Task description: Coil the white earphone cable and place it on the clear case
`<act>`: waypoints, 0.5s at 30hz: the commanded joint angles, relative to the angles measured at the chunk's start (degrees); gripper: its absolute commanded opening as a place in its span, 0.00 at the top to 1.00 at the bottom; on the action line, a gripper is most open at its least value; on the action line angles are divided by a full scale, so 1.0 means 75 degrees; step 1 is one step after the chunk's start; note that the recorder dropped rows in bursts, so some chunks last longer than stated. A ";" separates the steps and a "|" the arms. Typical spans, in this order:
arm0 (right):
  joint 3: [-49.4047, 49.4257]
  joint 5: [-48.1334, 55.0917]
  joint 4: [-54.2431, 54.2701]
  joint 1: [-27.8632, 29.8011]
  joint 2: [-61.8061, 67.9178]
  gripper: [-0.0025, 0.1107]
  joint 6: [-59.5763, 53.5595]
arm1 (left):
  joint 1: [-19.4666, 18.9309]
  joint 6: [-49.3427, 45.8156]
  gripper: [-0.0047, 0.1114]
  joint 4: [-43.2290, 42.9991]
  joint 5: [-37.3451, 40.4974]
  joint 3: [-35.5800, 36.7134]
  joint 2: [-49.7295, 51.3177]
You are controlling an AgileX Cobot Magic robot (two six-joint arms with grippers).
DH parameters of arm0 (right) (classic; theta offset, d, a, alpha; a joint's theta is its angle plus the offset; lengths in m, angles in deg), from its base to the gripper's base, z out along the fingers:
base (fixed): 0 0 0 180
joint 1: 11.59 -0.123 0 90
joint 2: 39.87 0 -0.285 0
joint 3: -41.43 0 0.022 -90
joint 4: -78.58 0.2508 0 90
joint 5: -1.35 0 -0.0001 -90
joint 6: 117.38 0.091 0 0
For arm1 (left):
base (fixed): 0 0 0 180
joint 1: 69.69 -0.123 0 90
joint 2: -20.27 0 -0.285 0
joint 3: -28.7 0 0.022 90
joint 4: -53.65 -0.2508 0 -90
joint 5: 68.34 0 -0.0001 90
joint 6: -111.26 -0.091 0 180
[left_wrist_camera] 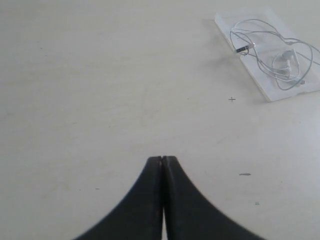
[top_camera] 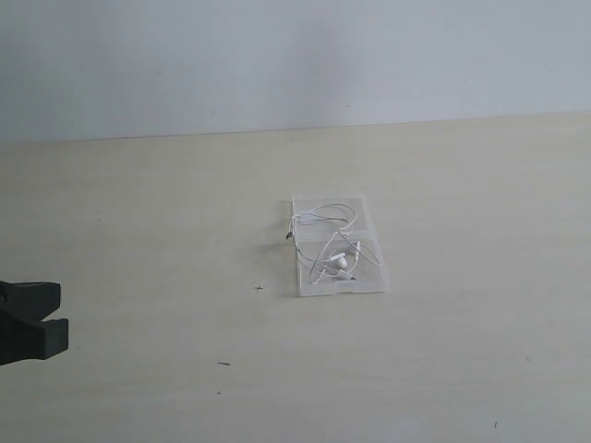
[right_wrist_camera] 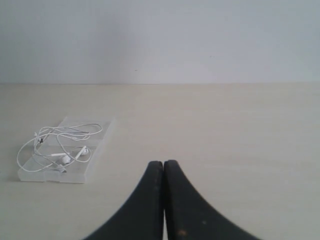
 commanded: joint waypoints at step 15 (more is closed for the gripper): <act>0.0033 -0.0012 -0.0042 0.0352 -0.0050 0.98 -0.0060 | -0.0037 0.0056 0.96 0.0014 0.0055 0.0035 -0.0030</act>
